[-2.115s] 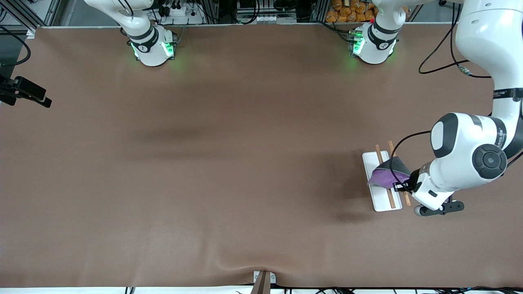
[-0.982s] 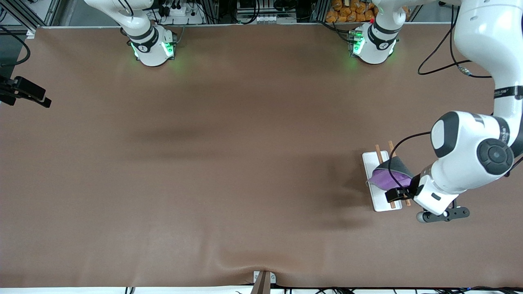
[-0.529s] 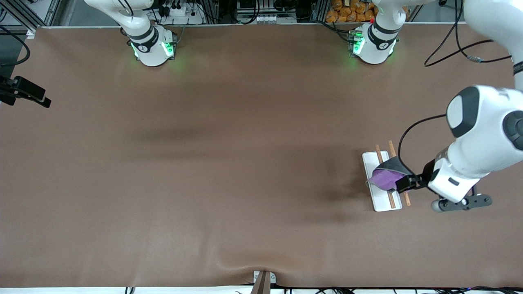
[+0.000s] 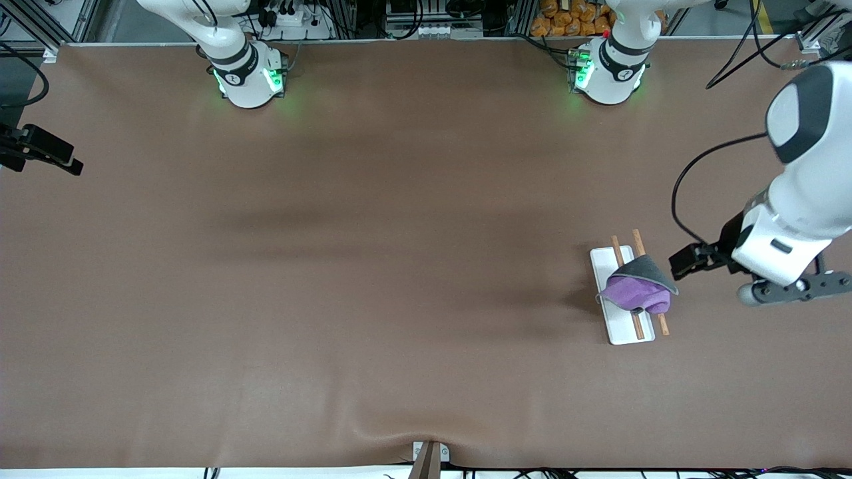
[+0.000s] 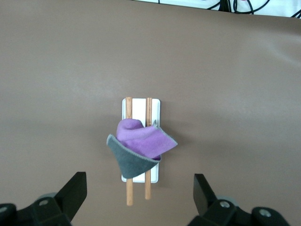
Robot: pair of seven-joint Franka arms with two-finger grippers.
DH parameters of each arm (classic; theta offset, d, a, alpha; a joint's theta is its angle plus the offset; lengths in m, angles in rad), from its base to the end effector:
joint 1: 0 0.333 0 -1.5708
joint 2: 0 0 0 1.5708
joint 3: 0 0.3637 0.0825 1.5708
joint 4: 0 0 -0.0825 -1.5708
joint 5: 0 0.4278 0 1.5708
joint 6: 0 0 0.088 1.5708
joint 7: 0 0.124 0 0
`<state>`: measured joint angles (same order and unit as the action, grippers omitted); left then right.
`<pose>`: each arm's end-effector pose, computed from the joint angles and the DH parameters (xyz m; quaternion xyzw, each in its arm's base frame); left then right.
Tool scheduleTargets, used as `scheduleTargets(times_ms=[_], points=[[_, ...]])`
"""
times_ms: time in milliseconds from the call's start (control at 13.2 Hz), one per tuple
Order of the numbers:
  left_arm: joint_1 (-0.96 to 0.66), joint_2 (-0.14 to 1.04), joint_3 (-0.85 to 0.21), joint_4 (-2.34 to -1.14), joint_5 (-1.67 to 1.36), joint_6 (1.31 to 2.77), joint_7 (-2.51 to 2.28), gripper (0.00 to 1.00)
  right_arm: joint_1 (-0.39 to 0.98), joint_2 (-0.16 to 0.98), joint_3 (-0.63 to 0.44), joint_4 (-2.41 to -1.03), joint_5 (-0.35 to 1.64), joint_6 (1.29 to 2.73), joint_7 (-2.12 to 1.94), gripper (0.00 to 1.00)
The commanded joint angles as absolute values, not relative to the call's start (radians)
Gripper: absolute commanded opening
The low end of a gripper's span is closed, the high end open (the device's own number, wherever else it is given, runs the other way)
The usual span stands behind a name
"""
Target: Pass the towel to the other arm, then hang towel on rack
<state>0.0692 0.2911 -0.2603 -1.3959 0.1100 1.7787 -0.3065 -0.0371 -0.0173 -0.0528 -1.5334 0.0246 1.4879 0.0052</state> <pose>0.7084 -0.0992 0.5804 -0.9970 -0.0561 -0.0534 0.0047 0.5812 -0.0495 0.6774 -0.9987 0.0467 0.0136 0.0133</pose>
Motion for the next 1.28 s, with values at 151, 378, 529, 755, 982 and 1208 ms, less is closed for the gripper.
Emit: scheduleTargets(times_ms=[151, 378, 529, 755, 982, 1208], points=[[0.08, 0.172, -0.265, -1.416, 0.115, 1.689, -0.301, 1.0, -0.041, -0.023, -0.052, -1.525, 0.014, 1.476, 0.018, 1.0], [0.08, 0.117, -0.265, -1.427, 0.114, 1.646, -0.299, 1.0, -0.043, -0.023, -0.052, -1.519, 0.014, 1.465, 0.018, 1.0], [0.081, 0.097, -0.265, -1.433, 0.114, 1.625, -0.264, 1.0, -0.043, -0.023, -0.052, -1.519, 0.014, 1.465, 0.018, 1.0], [0.077, 0.046, -0.215, -1.475, 0.04, 1.62, -0.236, 1.0, -0.043, -0.023, -0.052, -1.519, 0.012, 1.465, 0.018, 1.0], [0.016, -0.011, -0.132, -1.537, 0.028, 1.62, -0.181, 1.0, -0.043, -0.023, -0.052, -1.519, 0.012, 1.465, 0.018, 1.0], [-0.008, -0.047, -0.091, -1.58, 0.014, 1.621, -0.175, 1.0, -0.043, -0.023, -0.052, -1.517, 0.008, 1.465, 0.017, 1.0]])
